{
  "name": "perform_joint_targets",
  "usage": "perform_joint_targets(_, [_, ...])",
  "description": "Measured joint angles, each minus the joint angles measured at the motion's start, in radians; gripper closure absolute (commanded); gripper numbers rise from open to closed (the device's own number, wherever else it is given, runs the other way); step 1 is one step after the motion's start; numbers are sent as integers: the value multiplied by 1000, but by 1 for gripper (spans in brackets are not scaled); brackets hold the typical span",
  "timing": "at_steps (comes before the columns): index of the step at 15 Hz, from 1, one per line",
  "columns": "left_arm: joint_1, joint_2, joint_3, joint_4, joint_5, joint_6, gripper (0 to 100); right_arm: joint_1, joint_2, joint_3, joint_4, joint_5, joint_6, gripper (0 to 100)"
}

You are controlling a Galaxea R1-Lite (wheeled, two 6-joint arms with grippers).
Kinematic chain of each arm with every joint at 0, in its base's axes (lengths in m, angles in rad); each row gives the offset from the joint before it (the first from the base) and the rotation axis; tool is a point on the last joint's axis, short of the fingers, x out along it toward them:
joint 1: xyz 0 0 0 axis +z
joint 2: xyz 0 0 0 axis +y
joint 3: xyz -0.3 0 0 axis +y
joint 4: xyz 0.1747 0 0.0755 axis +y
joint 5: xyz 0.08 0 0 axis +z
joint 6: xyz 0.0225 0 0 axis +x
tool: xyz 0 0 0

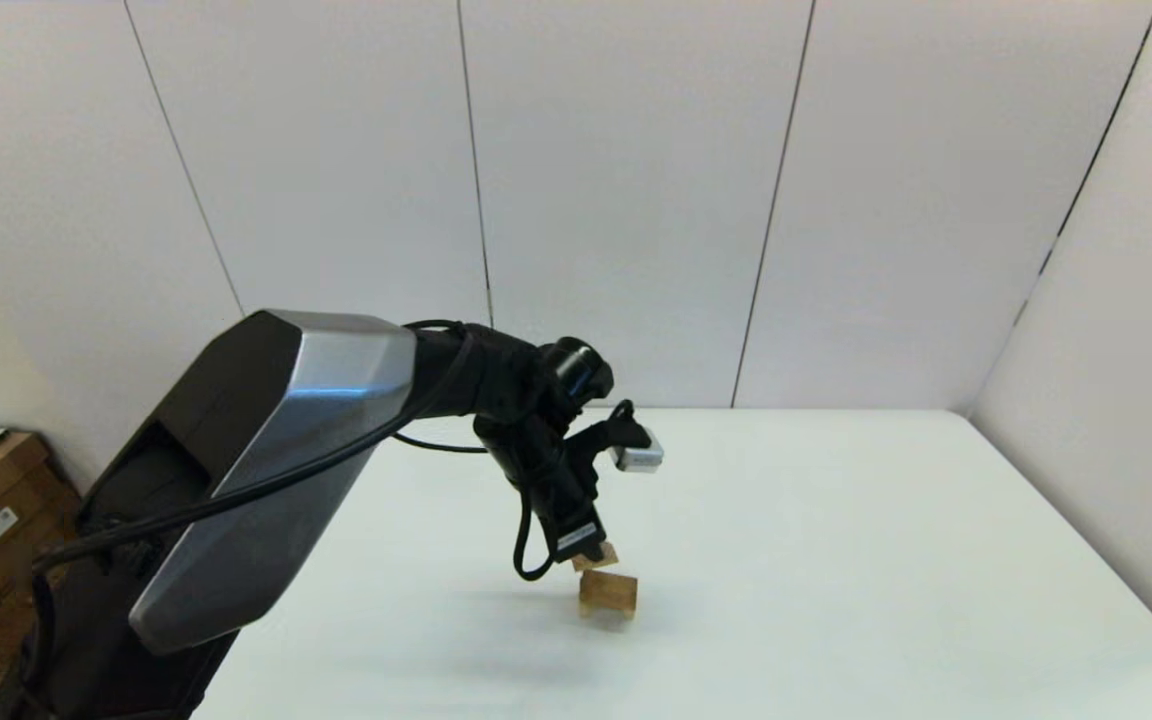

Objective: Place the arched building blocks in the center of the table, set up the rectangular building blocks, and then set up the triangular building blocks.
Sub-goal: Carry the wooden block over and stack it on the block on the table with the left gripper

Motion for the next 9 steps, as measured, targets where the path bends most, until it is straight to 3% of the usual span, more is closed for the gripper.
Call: perform_joint_targets(9, [-35, 41, 3, -69, 0, -2, 100, 0, 0, 0, 0, 0, 0, 0])
